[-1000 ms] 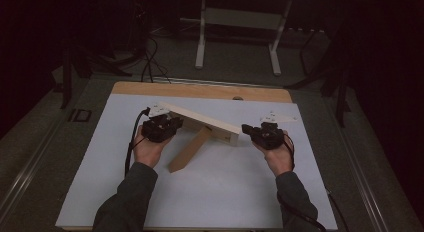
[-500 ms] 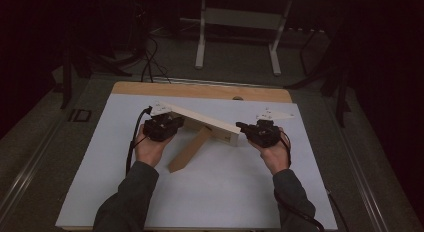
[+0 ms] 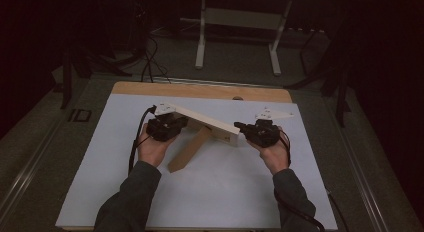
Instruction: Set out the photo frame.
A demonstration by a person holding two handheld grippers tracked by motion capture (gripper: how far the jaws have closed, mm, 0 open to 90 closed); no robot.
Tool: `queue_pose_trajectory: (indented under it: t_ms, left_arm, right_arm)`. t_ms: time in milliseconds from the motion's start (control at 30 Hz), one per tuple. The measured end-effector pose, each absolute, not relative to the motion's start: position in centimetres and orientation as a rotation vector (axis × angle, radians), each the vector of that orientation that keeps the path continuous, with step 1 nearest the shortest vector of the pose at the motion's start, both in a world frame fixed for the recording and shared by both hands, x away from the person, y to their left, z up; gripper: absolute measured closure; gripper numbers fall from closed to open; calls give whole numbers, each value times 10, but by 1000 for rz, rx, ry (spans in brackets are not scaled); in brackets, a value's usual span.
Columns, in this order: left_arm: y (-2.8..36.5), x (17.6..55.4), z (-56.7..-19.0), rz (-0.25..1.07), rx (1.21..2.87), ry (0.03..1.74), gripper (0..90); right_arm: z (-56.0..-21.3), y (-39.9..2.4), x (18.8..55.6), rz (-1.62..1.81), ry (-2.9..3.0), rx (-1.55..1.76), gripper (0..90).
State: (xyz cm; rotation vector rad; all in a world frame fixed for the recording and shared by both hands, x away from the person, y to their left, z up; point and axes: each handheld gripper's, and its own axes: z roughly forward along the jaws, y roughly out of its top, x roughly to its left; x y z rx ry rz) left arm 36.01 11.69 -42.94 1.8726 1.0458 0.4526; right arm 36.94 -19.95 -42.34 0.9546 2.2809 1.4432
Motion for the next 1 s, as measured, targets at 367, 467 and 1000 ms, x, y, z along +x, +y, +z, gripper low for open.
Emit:
queue_pose_trajectory:
  t_ms: [367,467,1000]
  left_arm:
    - [106,358,-426,446,1888,1018,855]
    - [104,358,-426,441,1888,1013,857]
    - [79,353,-429,429,1928,965,858]
  right_arm:
    - [-422,-198,368,1441,2297,939,895]
    - [-421,-197,368,1441,2299,935,896]
    - [-420,-195,366,1457,2300,929,896]
